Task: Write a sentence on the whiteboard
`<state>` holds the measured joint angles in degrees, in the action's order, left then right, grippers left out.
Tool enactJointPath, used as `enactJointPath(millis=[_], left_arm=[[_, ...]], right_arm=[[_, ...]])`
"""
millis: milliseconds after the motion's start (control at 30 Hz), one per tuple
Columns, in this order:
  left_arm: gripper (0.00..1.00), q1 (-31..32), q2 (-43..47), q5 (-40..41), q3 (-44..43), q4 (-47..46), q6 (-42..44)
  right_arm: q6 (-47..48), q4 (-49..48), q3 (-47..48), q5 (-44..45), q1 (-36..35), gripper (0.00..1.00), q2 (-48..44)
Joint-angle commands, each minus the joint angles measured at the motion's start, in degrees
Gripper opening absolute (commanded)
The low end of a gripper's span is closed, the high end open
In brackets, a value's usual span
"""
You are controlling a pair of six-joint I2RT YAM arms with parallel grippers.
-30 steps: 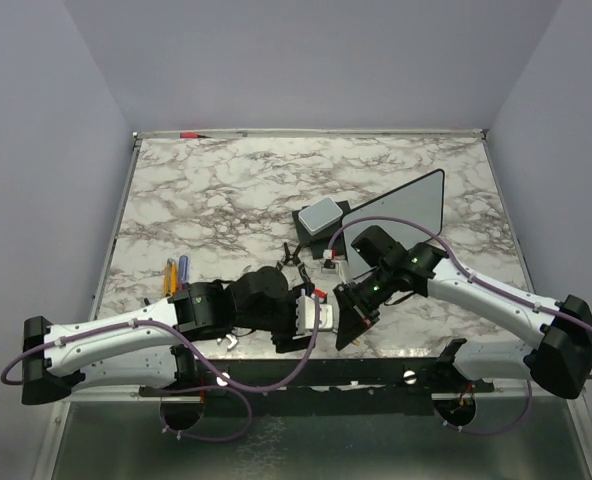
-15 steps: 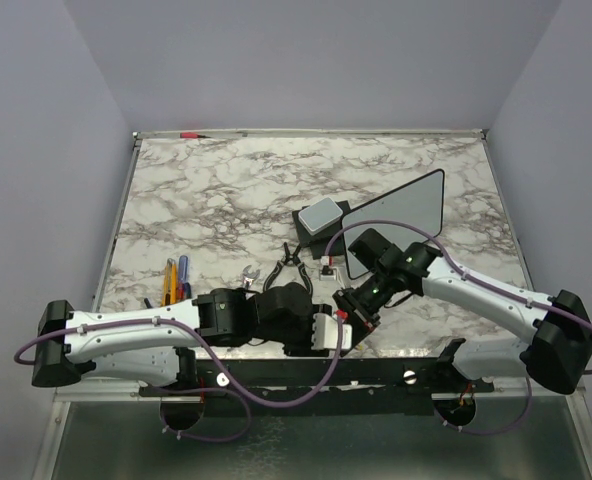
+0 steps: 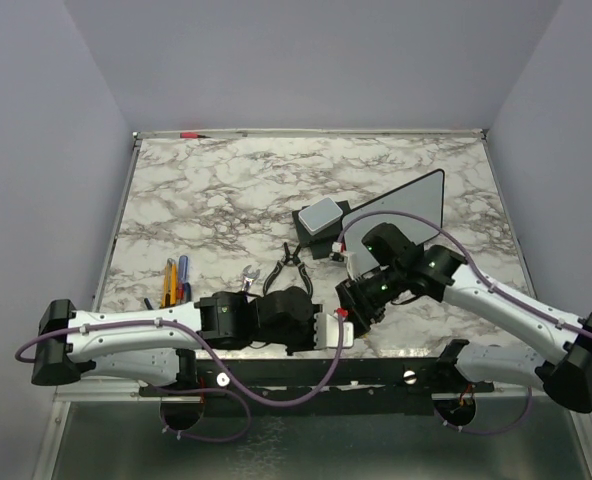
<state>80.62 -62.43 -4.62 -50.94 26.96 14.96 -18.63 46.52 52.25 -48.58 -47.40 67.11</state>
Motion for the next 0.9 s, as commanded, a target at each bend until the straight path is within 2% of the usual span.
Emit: enactJointPath(millis=[0,100,233,533,867], left_arm=[[0.00,0.0,4.2,3.9,4.2,-5.2,-3.7],[0.00,-0.1,5.5,4.2,5.9,-6.6,-5.4],[0.00,-0.5,6.8,4.2,7.3,-8.8,-7.8],[0.00,-2.6,8.1,6.7,9.3,-11.8,-11.2],[0.00,-5.0,7.5,3.5,9.5,-12.5,-11.0]], right_arm=[[-5.2,-6.0,0.7,7.7,0.2,0.62,-6.0],[-7.6,-8.4,-1.4,8.9,0.2,0.66,-9.6],[-9.4,-9.7,-3.8,11.4,0.2,0.67,-11.7],[-16.7,-22.4,-10.3,10.6,0.2,0.57,-15.5],[-17.4,-25.2,-11.1,12.0,-0.1,0.50,-13.8]])
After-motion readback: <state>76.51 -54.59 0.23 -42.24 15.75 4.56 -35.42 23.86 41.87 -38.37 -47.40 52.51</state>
